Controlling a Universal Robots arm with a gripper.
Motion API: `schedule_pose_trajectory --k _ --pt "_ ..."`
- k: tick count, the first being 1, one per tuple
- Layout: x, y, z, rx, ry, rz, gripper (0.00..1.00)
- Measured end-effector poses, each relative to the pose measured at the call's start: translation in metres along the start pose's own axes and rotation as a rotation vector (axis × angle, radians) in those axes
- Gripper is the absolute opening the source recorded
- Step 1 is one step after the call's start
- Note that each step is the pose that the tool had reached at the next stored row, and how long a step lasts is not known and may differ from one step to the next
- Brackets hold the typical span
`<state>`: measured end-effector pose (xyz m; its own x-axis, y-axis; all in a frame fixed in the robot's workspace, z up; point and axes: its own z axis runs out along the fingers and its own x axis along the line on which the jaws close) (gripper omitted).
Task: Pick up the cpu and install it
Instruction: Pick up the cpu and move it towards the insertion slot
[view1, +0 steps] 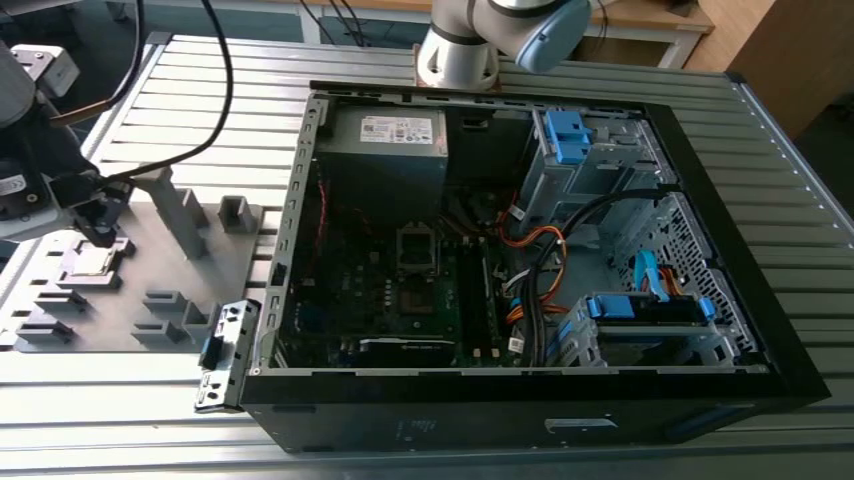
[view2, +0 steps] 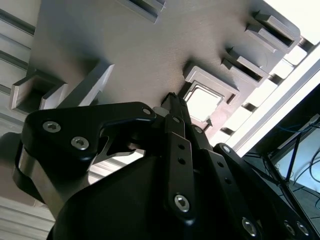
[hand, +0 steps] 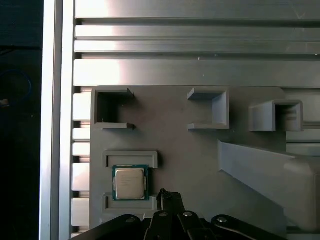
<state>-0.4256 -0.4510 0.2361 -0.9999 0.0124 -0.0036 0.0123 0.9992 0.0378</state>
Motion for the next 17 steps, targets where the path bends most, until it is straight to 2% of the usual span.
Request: schedule_pose_trajectory --k 17 --pt "-0.0059 0.0001 0.0006 0.0 0.0 0.0 0.11"
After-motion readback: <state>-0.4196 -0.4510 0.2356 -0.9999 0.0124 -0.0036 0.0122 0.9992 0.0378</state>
